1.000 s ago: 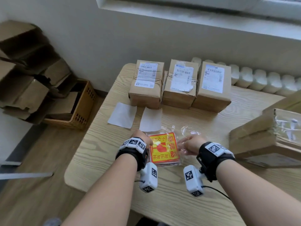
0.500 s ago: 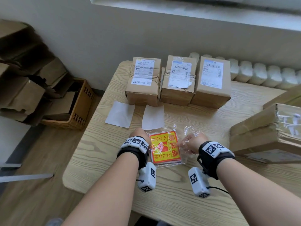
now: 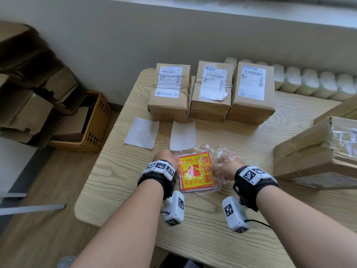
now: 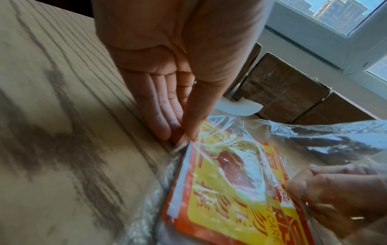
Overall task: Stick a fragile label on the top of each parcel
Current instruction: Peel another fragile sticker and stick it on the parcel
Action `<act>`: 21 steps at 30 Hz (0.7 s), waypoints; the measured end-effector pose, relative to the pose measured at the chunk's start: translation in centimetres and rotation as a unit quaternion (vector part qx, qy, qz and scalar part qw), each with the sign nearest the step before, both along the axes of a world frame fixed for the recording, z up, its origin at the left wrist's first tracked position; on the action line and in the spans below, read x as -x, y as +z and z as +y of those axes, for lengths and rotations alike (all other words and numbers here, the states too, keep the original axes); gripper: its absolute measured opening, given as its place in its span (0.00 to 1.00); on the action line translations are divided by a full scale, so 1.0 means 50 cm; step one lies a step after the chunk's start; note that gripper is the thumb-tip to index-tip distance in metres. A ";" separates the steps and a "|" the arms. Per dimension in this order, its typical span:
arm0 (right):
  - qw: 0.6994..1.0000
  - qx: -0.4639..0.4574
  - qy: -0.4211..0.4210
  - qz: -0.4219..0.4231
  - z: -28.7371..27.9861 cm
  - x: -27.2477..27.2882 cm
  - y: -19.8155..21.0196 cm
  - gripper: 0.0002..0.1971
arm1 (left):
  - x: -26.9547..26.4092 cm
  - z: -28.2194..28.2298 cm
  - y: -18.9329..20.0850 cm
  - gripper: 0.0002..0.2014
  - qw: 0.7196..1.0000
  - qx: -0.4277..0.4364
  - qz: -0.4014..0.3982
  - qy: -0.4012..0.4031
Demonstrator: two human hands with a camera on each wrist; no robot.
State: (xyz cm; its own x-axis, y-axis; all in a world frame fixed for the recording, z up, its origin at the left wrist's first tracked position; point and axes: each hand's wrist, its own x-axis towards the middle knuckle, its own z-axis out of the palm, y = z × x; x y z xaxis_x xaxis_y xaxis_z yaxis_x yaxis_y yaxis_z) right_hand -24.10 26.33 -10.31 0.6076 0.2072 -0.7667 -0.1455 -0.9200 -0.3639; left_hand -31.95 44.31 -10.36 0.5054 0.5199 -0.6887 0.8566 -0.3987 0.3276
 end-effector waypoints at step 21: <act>0.990 0.063 0.124 -0.012 0.026 0.018 0.040 0.16 | 0.018 0.002 0.020 0.13 0.999 0.035 -0.039 -0.006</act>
